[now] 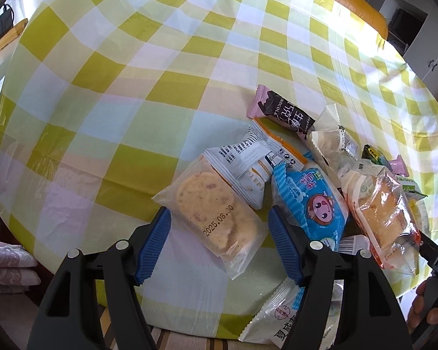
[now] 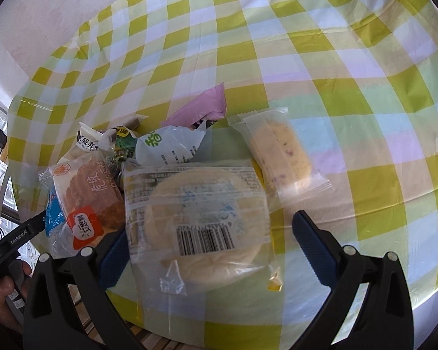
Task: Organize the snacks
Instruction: 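Reach both tools toward the snacks and close them on packaged bread and biscuit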
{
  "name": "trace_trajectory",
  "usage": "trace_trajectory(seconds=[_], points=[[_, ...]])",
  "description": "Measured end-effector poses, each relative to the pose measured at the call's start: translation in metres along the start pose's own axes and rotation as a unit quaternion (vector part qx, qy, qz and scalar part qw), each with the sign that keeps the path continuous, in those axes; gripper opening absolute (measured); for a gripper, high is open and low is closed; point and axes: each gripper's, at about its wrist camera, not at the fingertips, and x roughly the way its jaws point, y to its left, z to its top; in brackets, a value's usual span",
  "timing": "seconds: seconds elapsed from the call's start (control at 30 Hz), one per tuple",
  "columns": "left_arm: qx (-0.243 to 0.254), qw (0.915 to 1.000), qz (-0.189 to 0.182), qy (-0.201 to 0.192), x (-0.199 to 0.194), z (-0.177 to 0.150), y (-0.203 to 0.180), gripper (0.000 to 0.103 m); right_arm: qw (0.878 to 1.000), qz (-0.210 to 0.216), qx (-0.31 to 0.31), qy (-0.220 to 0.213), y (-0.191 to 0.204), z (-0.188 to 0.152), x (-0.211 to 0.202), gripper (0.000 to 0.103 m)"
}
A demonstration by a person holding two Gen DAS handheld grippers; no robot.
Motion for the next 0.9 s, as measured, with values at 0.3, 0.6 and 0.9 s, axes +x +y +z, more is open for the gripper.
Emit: trace_trajectory(seconds=[0.3, 0.6, 0.9], points=[[0.010, 0.9998, 0.007, 0.013, -0.007, -0.004, 0.010, 0.053, 0.998, 0.054, 0.000, 0.024, -0.011, 0.008, -0.013, 0.102], [-0.004, 1.0000, 0.001, 0.008, -0.013, -0.009, 0.018, 0.065, 0.998, 0.041, -0.035, 0.026, -0.007, 0.008, -0.014, 0.102], [-0.009, 0.9997, 0.019, 0.013, -0.005, -0.003, 0.014, 0.060, 0.997, -0.008, -0.064, 0.030, 0.006, 0.005, 0.006, 0.099]])
